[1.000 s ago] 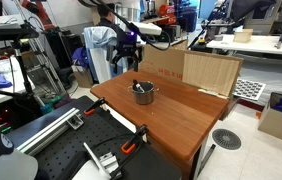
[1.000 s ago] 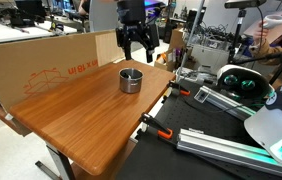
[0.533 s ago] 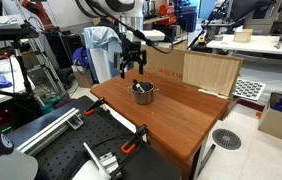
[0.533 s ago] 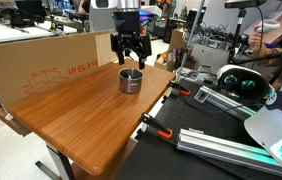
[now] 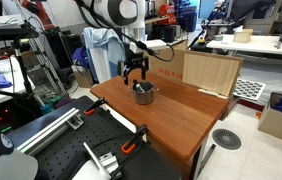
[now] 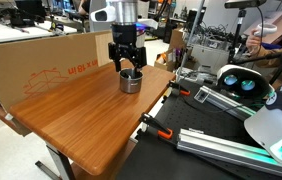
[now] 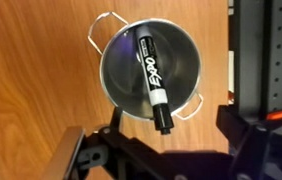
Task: Take the black marker out of the silver pot
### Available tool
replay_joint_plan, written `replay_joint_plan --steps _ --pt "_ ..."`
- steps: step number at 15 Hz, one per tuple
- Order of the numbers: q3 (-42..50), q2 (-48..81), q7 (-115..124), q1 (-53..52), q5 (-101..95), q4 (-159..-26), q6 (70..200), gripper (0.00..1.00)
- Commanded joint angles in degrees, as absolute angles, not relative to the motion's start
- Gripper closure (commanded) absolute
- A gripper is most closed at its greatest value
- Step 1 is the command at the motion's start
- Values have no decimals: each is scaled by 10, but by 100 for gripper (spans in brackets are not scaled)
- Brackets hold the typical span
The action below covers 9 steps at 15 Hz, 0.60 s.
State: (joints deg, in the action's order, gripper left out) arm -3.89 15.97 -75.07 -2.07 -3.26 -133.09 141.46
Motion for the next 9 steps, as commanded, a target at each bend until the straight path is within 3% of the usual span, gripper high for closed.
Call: replay_joint_plan --steps 1,3,4,6,9 --pt "-53 179 -751 -3 -45 -1321 1433 0" --pt "-54 185 -748 -3 -51 -1318 1431 0" --pt "-54 185 -749 -2 -54 -1317 1433 25" --pt "-55 185 -749 -3 -60 -1315 1436 32" --pt "-57 185 -750 -1 -64 -1312 1439 58"
